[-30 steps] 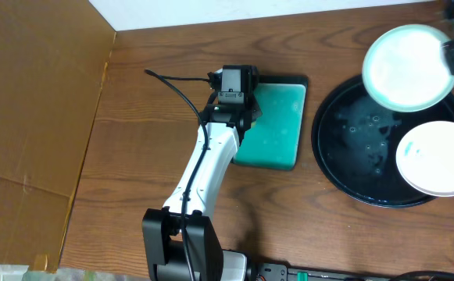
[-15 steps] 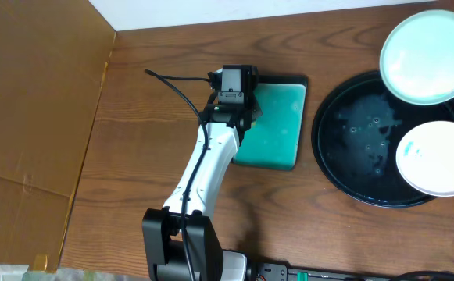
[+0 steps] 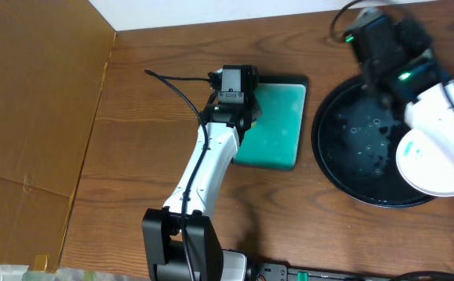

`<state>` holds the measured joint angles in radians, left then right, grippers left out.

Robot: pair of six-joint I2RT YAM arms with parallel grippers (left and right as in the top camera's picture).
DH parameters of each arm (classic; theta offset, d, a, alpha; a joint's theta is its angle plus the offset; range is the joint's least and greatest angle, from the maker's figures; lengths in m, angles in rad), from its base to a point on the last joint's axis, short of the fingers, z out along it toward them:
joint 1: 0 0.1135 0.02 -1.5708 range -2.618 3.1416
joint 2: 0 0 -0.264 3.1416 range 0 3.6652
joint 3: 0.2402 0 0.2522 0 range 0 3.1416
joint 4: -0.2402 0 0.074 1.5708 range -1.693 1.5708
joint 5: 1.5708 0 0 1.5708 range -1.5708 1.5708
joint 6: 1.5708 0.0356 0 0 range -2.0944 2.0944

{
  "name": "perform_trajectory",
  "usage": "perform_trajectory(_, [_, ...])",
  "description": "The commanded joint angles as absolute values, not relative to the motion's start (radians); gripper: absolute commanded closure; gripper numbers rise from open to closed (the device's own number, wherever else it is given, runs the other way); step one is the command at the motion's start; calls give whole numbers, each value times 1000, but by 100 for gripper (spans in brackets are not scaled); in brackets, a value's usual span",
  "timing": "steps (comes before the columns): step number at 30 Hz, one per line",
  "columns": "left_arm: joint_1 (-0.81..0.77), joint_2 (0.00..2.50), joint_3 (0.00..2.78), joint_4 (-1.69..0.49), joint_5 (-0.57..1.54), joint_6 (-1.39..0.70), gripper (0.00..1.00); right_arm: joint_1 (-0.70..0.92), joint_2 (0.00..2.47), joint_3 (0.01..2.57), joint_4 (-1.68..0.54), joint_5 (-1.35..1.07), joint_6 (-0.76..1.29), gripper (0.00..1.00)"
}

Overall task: Clean dirty plates on tray and stack at the side
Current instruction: 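Lift the cleaned plate with the right gripper and stack it at right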

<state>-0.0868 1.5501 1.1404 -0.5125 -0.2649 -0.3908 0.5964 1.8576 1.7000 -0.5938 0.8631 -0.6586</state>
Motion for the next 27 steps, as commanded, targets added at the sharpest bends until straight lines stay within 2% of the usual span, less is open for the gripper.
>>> perform_trajectory(1, [-84, 1536, 1134, -509, -271, -378, 93, 685, 1843, 1705, -585, 1154, -889, 99])
perform_trajectory(10, [-84, 1536, 1134, -509, -271, -379, 93, 776, 1843, 1705, -582, 1355, -1081, 99])
perform_trajectory(18, [-84, 1536, 1134, -509, -271, -379, 93, 783, 1843, 1705, -582, 1336, -1067, 99])
perform_trajectory(23, [-84, 1536, 1134, -512, -271, -378, 93, 750, 1843, 1705, -593, 1213, -930, 99])
perform_trajectory(27, [-84, 1536, 1134, -513, -271, -379, 93, 665, 1843, 1705, -662, 942, -728, 99])
